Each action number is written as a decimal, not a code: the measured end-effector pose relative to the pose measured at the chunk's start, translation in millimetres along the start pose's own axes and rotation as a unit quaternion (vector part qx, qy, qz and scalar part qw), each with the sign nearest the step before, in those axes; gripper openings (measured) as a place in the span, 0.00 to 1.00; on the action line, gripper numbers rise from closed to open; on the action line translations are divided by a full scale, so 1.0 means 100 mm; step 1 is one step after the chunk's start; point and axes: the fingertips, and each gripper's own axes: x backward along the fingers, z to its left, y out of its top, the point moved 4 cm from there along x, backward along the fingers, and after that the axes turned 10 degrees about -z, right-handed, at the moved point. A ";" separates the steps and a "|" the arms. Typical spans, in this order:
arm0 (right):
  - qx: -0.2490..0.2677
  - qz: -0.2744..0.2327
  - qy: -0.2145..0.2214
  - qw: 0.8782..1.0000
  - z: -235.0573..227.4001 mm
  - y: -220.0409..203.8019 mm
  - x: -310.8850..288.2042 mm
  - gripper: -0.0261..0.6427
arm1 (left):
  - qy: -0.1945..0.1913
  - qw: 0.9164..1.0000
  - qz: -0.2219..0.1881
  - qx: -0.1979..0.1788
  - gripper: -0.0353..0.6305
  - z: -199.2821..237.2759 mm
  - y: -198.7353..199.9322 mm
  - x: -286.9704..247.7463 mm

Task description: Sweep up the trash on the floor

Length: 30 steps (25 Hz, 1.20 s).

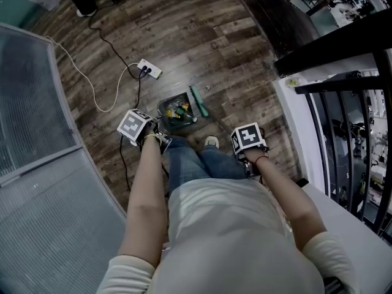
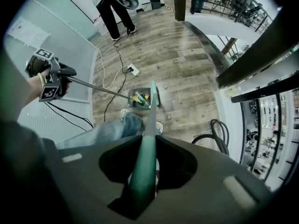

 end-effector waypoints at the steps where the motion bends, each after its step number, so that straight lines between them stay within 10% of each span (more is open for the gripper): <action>1: -0.001 -0.005 -0.005 1.000 -0.05 0.05 0.01 0.18 | 0.000 1.000 0.000 0.000 0.25 0.00 0.00 0.00; 17: 0.053 -0.011 -0.122 0.991 -0.62 0.77 -0.15 0.18 | -0.002 1.000 0.001 0.002 0.26 0.00 0.02 0.00; 30: 0.138 0.034 -0.132 0.981 -0.47 0.56 -0.38 0.18 | -0.005 1.000 0.000 0.004 0.26 0.01 0.01 0.00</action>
